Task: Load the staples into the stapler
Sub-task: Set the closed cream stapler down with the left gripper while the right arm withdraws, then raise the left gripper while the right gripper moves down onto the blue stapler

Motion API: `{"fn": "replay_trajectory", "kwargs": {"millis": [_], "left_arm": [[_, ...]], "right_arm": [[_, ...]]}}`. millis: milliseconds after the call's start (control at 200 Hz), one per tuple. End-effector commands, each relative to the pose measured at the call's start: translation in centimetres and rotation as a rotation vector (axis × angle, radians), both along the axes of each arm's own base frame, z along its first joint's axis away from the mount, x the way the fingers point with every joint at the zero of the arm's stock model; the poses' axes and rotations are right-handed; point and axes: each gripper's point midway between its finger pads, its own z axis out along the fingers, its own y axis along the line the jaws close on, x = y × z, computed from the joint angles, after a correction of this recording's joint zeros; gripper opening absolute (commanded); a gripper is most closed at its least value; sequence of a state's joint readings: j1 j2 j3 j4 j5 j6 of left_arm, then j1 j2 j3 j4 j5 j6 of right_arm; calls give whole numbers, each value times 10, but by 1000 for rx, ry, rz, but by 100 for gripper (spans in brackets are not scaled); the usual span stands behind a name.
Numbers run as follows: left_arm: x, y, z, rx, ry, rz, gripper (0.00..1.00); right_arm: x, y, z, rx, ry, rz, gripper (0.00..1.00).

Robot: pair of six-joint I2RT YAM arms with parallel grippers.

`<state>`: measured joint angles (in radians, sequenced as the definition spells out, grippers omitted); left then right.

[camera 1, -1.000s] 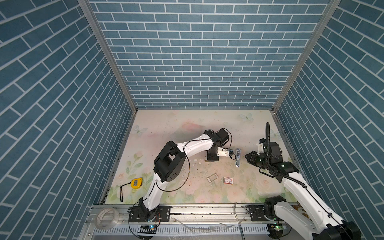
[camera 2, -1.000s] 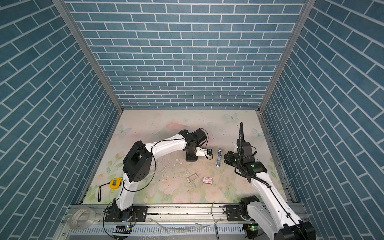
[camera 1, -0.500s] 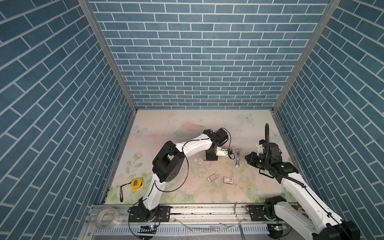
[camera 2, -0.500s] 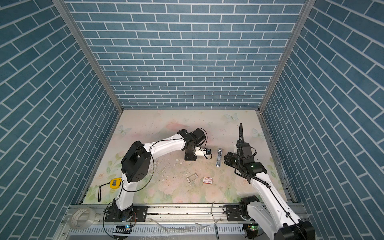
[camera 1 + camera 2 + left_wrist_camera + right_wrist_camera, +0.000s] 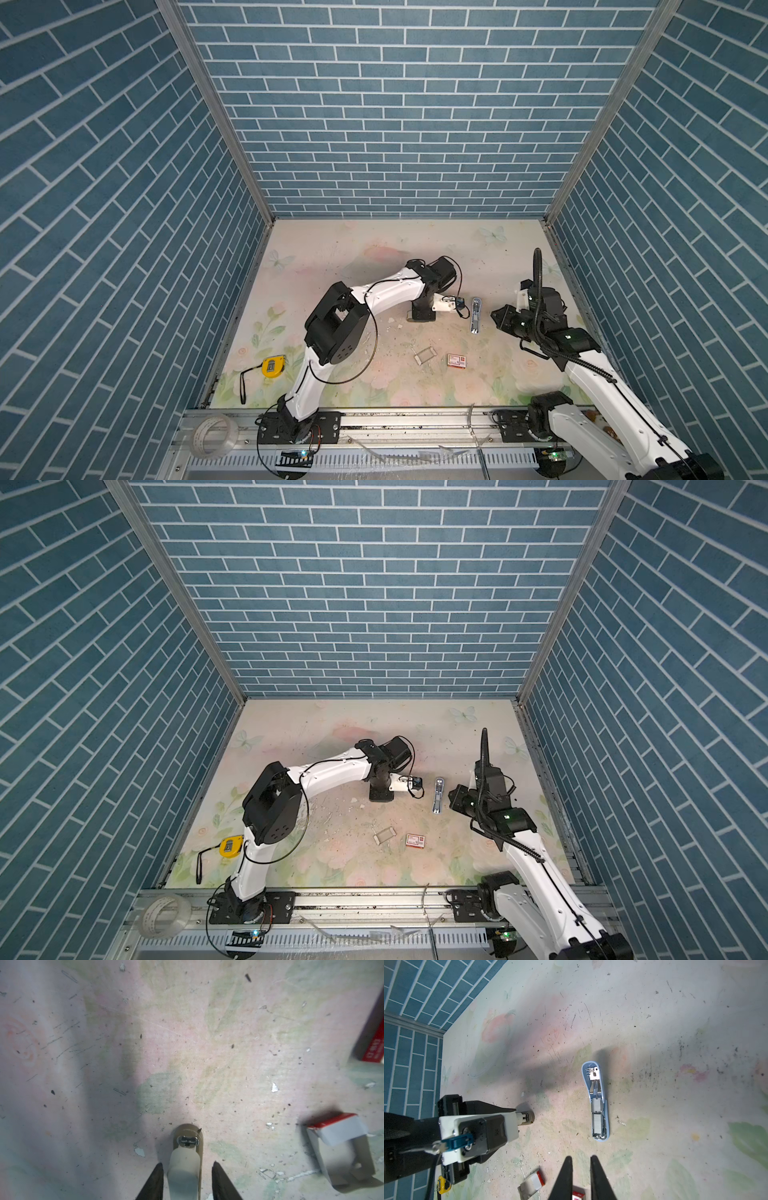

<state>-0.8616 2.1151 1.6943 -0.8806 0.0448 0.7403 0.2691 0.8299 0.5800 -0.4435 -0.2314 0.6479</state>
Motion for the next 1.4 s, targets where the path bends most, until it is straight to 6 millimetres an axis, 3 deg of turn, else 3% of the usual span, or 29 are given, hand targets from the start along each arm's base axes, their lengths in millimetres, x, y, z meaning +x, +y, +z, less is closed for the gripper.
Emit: {"fn": "replay_trajectory", "kwargs": {"millis": [0,105,290,445,670,815,1055,1210,1395], "left_arm": [[0,3,2,5,11,9,44],[0,2,5,-4,6,8,51],[-1,2,20,-38,-13,2,68],[-1,5,51,-110,-54,-1,83],[2,14,86,-187,-69,30,89],[-5,39,120,-277,-25,112,92],[-33,107,166,-395,-50,193,100],[-46,132,175,-418,-84,223,100],[-53,141,164,-430,-82,252,100]], "right_arm": [[-7,-6,-8,-26,19,-6,19],[-8,-7,-11,-34,18,-9,23],[-8,-10,-25,-59,8,-7,42],[-3,-9,-38,-78,8,8,48],[15,5,-41,-52,-2,63,51],[27,13,-42,-46,-26,81,56],[36,22,-60,-87,46,132,58],[39,28,-72,-128,73,167,59],[44,26,-91,-205,132,192,59]]}}
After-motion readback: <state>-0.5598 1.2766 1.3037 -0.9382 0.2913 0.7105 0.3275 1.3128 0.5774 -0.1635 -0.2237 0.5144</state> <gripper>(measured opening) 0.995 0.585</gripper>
